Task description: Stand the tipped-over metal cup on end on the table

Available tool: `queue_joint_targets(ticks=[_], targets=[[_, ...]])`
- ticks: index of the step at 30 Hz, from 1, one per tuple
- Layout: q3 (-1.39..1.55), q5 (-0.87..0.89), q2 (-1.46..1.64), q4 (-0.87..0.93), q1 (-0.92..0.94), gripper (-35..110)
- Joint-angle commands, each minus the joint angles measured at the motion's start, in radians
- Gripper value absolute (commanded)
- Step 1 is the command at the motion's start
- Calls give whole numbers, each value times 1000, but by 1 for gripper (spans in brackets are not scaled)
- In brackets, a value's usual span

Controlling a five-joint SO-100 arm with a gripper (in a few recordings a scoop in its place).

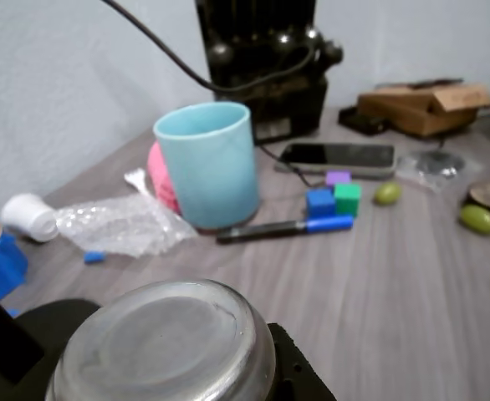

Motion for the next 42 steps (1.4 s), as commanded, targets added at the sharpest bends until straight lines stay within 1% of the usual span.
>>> queue_joint_targets(ticks=[1, 8, 11, 14, 17, 27, 28, 29, 30, 39, 42], targets=[[3, -31, -172, -316, -26, 0], [11, -66, -571, -822, -86, 0], [-12, -71, -741, -973, -94, 0], [-29, -71, -867, -1074, -101, 0], [-60, -71, -956, -1131, -101, 0], [-121, -63, -1063, -1184, -95, 0], [-124, -63, -1072, -1192, -95, 4], [-127, -67, -1085, -1206, -95, 12], [-129, -69, -1095, -1221, -97, 16], [-110, -63, -1095, -1273, -69, 36], [-98, -54, -1058, -1272, -55, 38]])
